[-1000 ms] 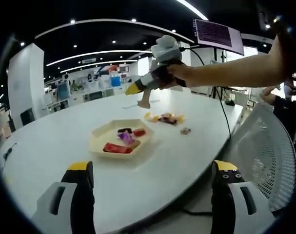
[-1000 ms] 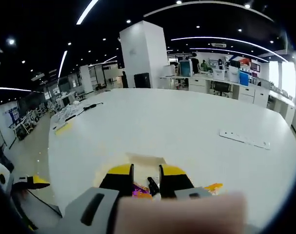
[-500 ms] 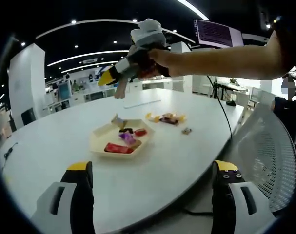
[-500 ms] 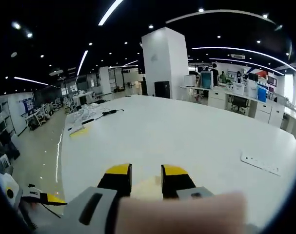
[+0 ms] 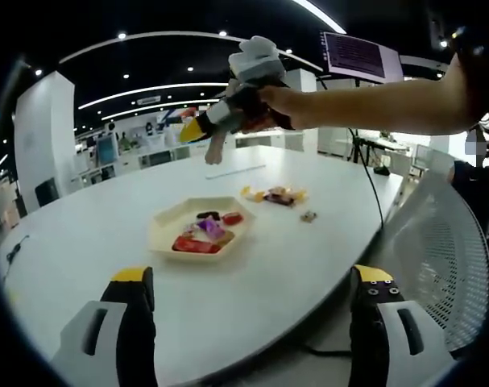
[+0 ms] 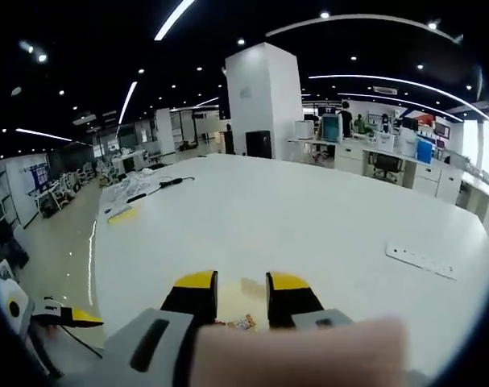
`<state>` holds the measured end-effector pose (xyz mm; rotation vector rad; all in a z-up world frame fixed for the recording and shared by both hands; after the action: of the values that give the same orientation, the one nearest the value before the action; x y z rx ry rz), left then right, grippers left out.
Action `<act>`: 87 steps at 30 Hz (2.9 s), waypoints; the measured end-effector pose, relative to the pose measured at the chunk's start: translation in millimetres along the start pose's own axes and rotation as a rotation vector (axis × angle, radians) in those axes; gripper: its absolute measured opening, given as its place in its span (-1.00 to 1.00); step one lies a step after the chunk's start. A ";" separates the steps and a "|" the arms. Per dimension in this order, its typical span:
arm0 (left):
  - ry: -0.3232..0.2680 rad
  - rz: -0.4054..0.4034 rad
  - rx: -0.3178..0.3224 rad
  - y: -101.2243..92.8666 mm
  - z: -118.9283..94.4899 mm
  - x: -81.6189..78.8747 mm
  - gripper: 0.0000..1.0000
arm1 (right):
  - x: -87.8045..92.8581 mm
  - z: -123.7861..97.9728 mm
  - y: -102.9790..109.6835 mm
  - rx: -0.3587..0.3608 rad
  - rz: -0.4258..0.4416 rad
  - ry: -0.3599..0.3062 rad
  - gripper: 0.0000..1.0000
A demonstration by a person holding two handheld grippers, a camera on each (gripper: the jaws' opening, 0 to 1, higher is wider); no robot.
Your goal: Place the target food into the container with the food tongs after gripping and lifting it, then release it inside without dropping or visibly crushing the food.
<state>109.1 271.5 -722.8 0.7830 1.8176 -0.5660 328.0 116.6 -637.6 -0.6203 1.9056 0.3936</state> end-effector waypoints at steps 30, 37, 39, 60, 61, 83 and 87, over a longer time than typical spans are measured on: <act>0.013 -0.004 0.010 -0.1 1.0 1.1 0.99 | 93.7 -73.8 -79.2 0.167 0.076 0.103 -0.52; 0.013 -0.003 0.010 0.3 1.0 1.1 0.98 | 115.4 -85.8 -85.0 0.182 0.079 0.136 -0.51; 0.013 -0.003 0.009 0.4 0.9 1.2 0.98 | 121.0 -87.8 -86.7 0.182 0.084 0.147 -0.51; 0.015 -0.004 0.004 -0.3 0.3 1.6 0.98 | 162.5 -88.9 -82.4 0.088 -0.001 0.198 -0.49; 0.015 -0.004 0.004 -0.3 0.2 1.6 0.98 | 163.4 -88.3 -81.7 0.084 -0.016 0.199 -0.49; 0.043 -0.014 0.001 0.1 0.8 3.6 0.96 | 164.8 -74.8 -82.0 -0.173 -0.234 0.203 -0.48; 0.049 -0.014 -0.002 0.6 1.3 4.0 0.96 | 164.4 -72.4 -82.6 -0.203 -0.247 0.192 -0.47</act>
<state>109.2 272.0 -727.0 0.7893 1.8696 -0.5587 269.5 -28.5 -758.5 -1.0486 1.9527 0.3810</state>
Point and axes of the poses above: the point that each gripper's makers call its tool centre point, and the gripper's own axes: z roughly forward along the fingers, y roughly to its left, x roughly out of its underside, the point moved 9 cm from there along -z, roughly backward along the fingers, and after that the axes turned 10 degrees about x, right-handed, at the moved point
